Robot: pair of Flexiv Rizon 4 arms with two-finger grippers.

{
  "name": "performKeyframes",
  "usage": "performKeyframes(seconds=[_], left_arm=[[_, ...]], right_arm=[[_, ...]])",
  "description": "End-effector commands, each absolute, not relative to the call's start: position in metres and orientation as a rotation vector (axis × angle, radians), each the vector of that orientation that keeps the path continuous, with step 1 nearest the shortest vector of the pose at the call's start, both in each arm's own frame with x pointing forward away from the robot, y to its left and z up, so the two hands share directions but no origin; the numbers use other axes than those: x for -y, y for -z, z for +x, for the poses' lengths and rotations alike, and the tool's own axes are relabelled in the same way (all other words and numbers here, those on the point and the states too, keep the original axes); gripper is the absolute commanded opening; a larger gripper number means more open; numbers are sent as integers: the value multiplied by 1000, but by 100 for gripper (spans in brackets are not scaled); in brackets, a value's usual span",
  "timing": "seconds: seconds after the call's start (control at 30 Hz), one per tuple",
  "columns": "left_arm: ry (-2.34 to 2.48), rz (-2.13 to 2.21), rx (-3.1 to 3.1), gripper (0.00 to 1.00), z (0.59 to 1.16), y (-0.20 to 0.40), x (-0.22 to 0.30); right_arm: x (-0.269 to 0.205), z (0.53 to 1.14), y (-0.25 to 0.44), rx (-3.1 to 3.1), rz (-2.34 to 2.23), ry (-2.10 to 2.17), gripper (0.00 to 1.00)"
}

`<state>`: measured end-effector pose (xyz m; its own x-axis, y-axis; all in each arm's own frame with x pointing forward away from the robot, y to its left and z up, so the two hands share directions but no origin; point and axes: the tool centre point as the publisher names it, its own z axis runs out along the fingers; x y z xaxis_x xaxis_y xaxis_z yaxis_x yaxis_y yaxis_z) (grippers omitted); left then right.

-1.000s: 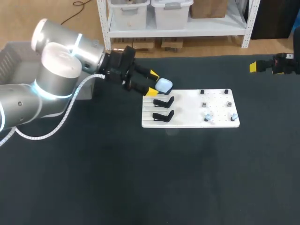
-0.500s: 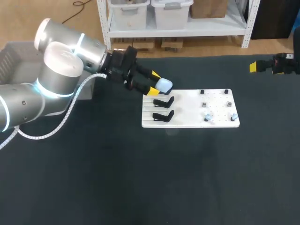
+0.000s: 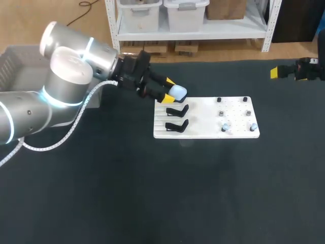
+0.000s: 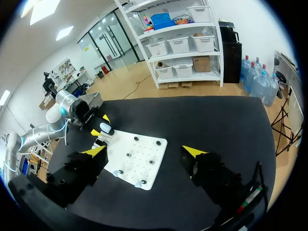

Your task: Pick up each earbud case from the left stands, insert the matching earbuds, close the lid, and place the case in the box.

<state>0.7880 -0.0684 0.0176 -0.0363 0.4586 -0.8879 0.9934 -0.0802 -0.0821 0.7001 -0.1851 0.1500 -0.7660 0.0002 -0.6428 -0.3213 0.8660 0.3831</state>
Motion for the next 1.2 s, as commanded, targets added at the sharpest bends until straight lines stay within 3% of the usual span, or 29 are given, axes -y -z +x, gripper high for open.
performKeyframes(seconds=[0.03, 0.37, 0.53, 0.7, 1.07, 1.2], left_arm=[[1064, 1602, -1549, 65, 788, -17, 71], [1053, 1602, -1547, 58, 789, -14, 72], [1048, 1598, -1544, 60, 789, -14, 72], [1039, 1600, -1542, 49, 789, -12, 72], [1034, 1600, -1531, 42, 788, -12, 72], [1035, 1604, -1529, 33, 787, -12, 72]], right_arm=[[185, 700, -150, -2374, -231, -636, 100], [185, 700, -150, -2374, -231, -636, 100], [185, 700, -150, -2374, -231, -636, 100], [185, 700, -150, -2374, -231, -636, 100], [185, 700, -150, -2374, -231, -636, 100], [185, 700, -150, -2374, -231, -636, 100]])
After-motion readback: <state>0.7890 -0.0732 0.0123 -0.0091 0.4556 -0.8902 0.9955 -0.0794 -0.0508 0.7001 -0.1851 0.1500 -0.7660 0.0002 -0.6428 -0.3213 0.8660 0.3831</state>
